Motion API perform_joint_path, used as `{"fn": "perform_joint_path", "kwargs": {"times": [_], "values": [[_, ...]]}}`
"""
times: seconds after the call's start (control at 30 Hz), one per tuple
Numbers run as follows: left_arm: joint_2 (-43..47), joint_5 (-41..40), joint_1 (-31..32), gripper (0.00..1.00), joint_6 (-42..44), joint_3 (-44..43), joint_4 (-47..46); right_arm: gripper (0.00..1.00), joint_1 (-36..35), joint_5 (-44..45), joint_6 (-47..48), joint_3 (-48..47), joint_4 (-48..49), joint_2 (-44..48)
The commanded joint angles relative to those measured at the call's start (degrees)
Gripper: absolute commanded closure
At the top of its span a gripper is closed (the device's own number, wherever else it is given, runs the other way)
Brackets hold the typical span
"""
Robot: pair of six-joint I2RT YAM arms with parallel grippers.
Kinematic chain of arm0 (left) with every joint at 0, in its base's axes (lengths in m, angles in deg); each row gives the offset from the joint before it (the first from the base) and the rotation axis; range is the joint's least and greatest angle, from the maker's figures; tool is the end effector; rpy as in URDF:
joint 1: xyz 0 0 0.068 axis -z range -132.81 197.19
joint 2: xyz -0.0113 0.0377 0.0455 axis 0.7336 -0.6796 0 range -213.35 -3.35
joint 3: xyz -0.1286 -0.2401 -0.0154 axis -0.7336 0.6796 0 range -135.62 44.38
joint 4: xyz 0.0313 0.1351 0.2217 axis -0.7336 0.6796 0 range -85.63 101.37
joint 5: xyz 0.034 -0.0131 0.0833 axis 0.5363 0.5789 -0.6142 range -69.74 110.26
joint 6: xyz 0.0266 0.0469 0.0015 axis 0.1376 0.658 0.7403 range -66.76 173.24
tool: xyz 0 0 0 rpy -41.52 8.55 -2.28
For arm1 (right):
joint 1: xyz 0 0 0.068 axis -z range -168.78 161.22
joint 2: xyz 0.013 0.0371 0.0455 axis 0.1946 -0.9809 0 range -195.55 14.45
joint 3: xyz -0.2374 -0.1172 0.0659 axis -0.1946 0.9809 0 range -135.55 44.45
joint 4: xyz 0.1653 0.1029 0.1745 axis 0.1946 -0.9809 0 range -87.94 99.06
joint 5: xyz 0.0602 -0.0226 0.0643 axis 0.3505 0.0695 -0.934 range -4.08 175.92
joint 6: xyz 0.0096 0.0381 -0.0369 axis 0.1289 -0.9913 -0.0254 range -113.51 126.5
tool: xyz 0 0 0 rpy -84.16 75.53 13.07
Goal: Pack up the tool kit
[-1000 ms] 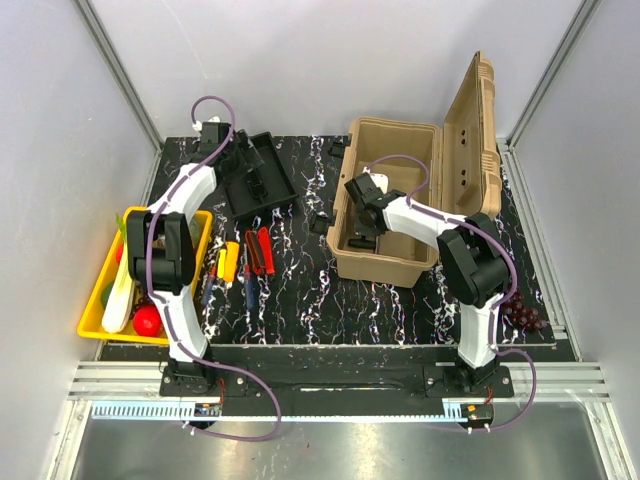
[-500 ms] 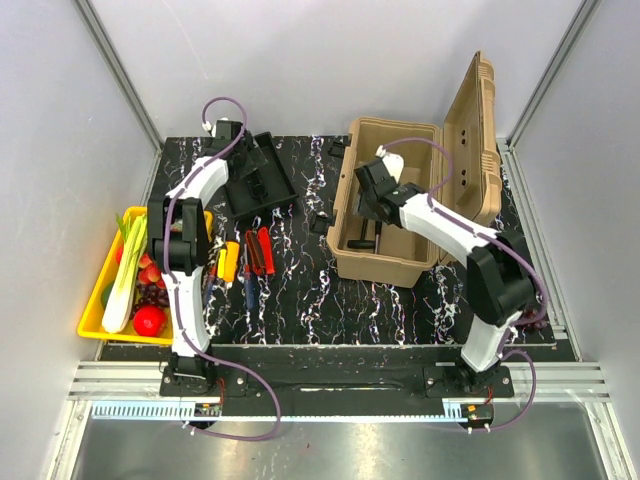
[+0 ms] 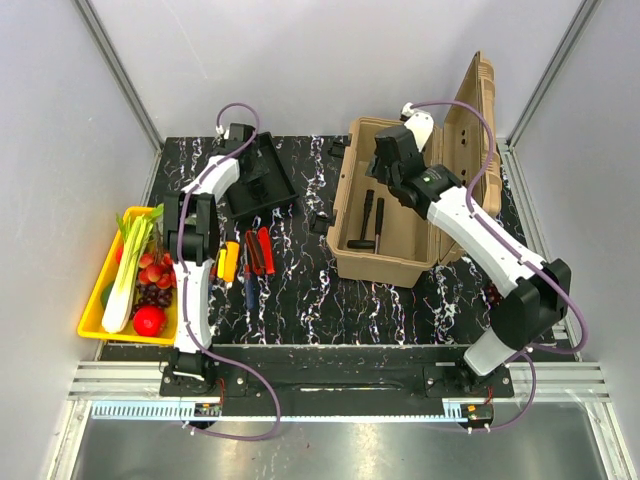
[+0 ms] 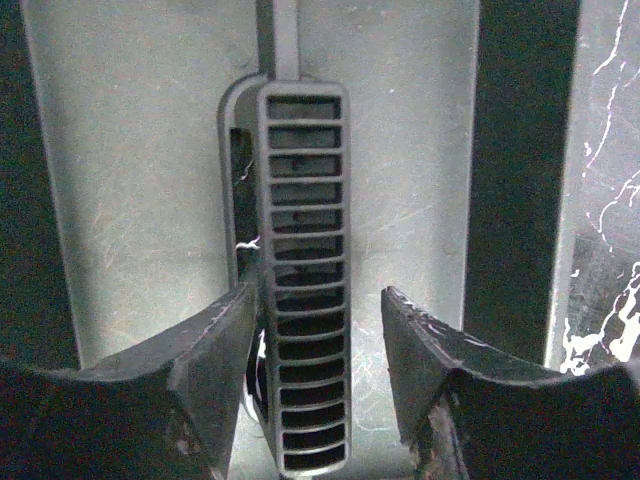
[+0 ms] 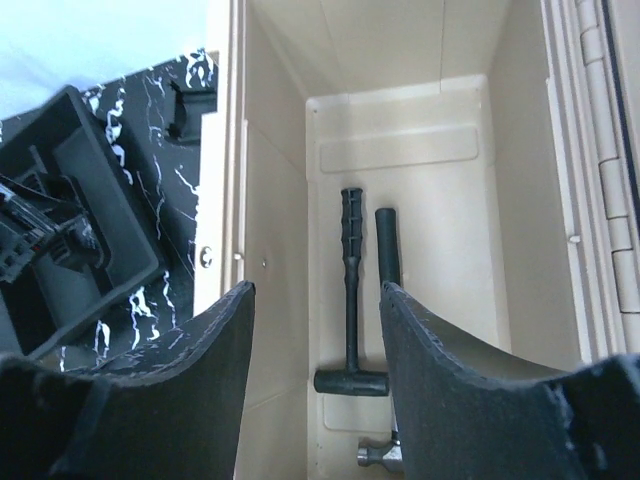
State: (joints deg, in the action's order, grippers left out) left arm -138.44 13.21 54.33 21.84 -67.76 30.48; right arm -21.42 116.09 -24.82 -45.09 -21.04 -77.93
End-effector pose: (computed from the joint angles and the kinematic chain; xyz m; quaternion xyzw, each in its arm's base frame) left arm 0.5242 -0.0612 0.1770 -0.2175 0.9097 -0.0609 0.3486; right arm 0.3184 0.1827 0.3682 0.1144 0.8497 0.0503 0.5123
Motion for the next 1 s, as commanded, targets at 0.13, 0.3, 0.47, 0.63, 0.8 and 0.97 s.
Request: {"fn": "perform_joint_path", "kwargs": {"times": [0.13,0.3,0.47,0.63,0.8,0.97], "values": [[-4.2,-2.0,0.5,0.78,2.7,-8.7,4.0,0.41,0.2,2.8,2.5,-5.2,-0.7,3.5],[-2.6,-2.4,0.7,1.00,3.2,-9.1,4.0,0.41,0.2,3.3,3.9,-7.5,-1.3,3.8],[1.2,-3.6,1.1,1.00,5.4,-9.9,4.0,0.41,0.2,3.4,5.0,-11.1,-1.7,4.0],[6.8,-3.5,1.2,1.00,5.7,-11.3,3.6,0.40,0.2,4.5,5.9,-13.0,-2.3,4.7],[12.8,-1.2,1.2,1.00,5.3,-9.6,3.1,0.39,0.3,7.3,8.3,-13.3,-3.4,5.5],[19.4,0.2,1.7,1.00,4.2,-7.9,4.5,0.39,0.7,6.8,9.3,-12.4,-2.0,7.7]]}}
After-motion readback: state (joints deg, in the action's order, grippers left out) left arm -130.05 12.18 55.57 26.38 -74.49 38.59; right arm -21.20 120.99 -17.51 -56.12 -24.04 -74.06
